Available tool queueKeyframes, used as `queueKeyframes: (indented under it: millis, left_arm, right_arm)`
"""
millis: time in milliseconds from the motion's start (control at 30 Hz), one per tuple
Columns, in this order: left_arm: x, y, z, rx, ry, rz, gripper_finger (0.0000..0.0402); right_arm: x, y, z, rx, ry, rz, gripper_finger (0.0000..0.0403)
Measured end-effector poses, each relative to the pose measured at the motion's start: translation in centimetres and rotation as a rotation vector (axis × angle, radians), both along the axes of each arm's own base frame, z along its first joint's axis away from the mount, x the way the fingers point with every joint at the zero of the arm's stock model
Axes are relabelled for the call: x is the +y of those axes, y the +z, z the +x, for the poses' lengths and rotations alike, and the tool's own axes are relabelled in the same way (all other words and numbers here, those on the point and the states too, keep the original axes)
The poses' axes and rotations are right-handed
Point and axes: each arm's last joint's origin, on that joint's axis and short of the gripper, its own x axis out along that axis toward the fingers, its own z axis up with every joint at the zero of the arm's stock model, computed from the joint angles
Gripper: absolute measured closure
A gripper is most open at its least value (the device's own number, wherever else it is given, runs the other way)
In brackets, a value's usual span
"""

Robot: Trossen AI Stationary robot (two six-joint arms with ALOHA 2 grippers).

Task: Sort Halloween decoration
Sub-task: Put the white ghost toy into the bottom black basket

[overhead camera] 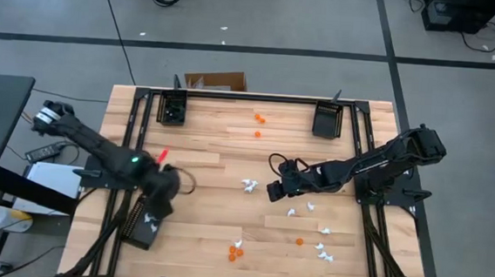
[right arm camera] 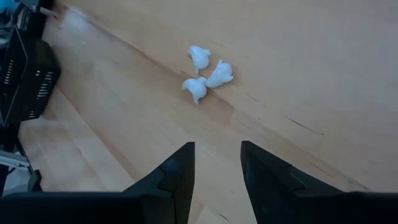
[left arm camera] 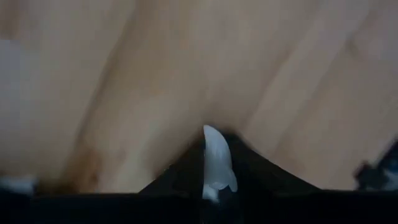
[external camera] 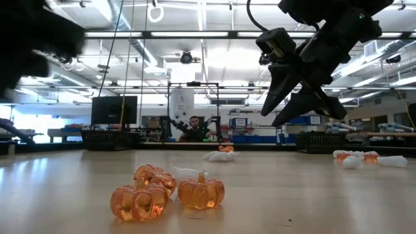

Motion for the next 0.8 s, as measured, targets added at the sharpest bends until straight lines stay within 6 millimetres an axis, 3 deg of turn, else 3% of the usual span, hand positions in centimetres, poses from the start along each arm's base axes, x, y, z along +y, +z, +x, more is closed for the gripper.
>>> queueKeyframes:
  millis: [100,300,567,800]
  left_arm:
    - [-1.7,0.4,-1.6,0.018,-0.007,-0.018,0.0322]
    - [-4.0,-1.2,-3.4,0.027,0.119,-0.001,0.0295]
    - [-3.6,-4.1,-5.4,0.159,0.342,0.067,0.021]
    - [-3.4,-4.4,-5.8,0.247,0.495,0.045,0.0185]
  right_arm:
    - [0.0,0.0,0.0,0.0,0.004,-0.004,0.0265]
    - [-0.1,0.1,0.1,-0.009,0.036,-0.065,0.0264]
    - [0.1,0.6,0.6,-0.081,0.118,-0.117,0.0265]
    - [0.0,0.7,0.7,-0.097,0.099,-0.101,0.0265]
